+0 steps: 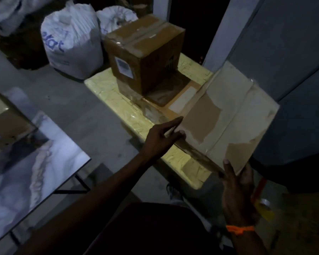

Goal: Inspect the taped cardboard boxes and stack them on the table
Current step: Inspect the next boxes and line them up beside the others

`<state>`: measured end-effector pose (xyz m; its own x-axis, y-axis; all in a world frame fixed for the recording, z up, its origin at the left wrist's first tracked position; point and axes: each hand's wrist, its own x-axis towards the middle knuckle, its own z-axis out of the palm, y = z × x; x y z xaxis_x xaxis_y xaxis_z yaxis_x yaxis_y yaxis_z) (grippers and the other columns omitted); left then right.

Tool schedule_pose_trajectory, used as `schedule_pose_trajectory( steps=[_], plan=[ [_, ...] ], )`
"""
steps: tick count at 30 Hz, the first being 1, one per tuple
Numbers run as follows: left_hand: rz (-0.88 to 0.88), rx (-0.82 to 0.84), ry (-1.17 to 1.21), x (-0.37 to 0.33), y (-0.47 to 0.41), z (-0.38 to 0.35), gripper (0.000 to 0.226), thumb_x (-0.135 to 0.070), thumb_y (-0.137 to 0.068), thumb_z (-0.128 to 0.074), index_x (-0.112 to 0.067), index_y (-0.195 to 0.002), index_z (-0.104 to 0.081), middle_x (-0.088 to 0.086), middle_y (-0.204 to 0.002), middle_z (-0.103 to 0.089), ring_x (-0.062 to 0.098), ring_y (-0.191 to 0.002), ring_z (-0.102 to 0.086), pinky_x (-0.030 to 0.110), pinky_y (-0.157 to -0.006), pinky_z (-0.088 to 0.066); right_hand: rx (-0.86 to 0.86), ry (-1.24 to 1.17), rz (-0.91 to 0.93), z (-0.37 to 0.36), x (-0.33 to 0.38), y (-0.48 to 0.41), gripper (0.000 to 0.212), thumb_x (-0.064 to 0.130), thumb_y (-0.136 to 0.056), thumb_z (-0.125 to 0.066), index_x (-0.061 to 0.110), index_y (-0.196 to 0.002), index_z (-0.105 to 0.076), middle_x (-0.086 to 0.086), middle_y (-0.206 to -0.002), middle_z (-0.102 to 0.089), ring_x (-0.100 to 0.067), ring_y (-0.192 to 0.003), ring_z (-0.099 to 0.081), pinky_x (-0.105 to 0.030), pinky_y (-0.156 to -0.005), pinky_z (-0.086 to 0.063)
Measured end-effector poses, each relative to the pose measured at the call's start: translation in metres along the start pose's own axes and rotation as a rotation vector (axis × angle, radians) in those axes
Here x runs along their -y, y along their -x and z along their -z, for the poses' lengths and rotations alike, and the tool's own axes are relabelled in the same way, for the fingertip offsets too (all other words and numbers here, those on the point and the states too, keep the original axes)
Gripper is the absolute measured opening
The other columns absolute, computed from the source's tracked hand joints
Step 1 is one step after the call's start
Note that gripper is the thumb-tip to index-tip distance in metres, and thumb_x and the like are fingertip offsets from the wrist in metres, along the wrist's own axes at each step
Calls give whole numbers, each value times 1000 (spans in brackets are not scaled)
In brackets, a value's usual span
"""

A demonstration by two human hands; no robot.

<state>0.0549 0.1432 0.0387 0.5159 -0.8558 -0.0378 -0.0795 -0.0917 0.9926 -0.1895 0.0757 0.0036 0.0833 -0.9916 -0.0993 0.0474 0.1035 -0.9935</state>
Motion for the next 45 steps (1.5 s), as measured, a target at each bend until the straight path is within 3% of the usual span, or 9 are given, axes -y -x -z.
schedule_pose_trajectory(
  steps=[2, 7, 13, 19, 22, 28, 34, 38, 45],
  plan=[
    [31, -79, 100, 2, 30, 32, 44, -36, -94, -71, -29, -137, -63, -2, -126, -72, 9, -121, -64, 36, -107, -50, 22, 31, 76, -24, 5, 16, 57, 18, -92, -78, 21, -145, -55, 2, -143, -62, -19, -133, -59, -32, -98, -56],
    [91, -407, 237, 22, 103, 114, 33, -23, -93, -73, -26, -125, -72, 3, -116, -76, 26, -118, -66, 52, -101, -54, 248, 165, 103, -95, 1, 42, 72, 47, -81, -86, 26, -143, -55, 8, -140, -63, -18, -132, -59, -58, -104, -53],
    [197, -809, 375, 53, 211, 180, 30, -10, -92, -70, -32, -113, -74, -9, -95, -77, 11, -90, -68, 25, -78, -58, 725, 318, 80, -187, -17, 90, 63, 25, -84, -84, 20, -140, -56, 10, -133, -66, -7, -118, -65, -43, -101, -57],
    [355, -1180, 498, 87, 317, 203, 37, -13, -93, -70, -21, -129, -69, -6, -112, -77, 15, -104, -72, 43, -98, -55, 1151, 413, 14, -256, -53, 152, 69, 26, -80, -88, 19, -140, -56, 1, -133, -66, -14, -119, -65, -21, -91, -58],
    [388, -1320, 517, 93, 343, 208, 34, -16, -93, -70, -27, -126, -69, -4, -116, -75, 18, -109, -69, 43, -100, -53, 1316, 498, 22, -280, -73, 175, 64, 26, -80, -88, 28, -134, -54, 6, -130, -63, -14, -121, -61, -22, -91, -54],
    [447, -1444, 556, 108, 343, 215, 32, -19, -95, -69, -23, -127, -70, -3, -118, -75, 19, -116, -68, 34, -95, -55, 1469, 583, 74, -326, -89, 173, 54, 21, -83, -86, 31, -124, -52, 24, -115, -59, 6, -106, -59, -17, -83, -55],
    [532, -1570, 482, 107, 295, 183, 32, -22, -87, -77, -22, -119, -75, -8, -107, -77, 5, -103, -71, 33, -97, -54, 1546, 633, 96, -388, -93, 116, 38, 25, -86, -83, 21, -116, -61, 4, -115, -69, -15, -107, -66, -26, -85, -55],
    [533, -1742, 474, 105, 269, 182, 23, -17, -88, -76, -22, -111, -77, -8, -100, -79, 6, -98, -73, 33, -93, -54, 1674, 681, 80, -416, -96, 89, 28, 31, -86, -83, 22, -107, -67, 10, -104, -74, -4, -95, -70, -29, -83, -59],
    [636, -1955, 438, 107, 242, 166, 8, -20, -89, -76, -21, -97, -78, -5, -89, -79, 14, -89, -71, 38, -88, -57, 1816, 679, -6, -449, -103, 76, 45, 57, -77, -81, 29, -110, -68, 8, -107, -74, -12, -100, -71, -40, -81, -62]
  ],
)
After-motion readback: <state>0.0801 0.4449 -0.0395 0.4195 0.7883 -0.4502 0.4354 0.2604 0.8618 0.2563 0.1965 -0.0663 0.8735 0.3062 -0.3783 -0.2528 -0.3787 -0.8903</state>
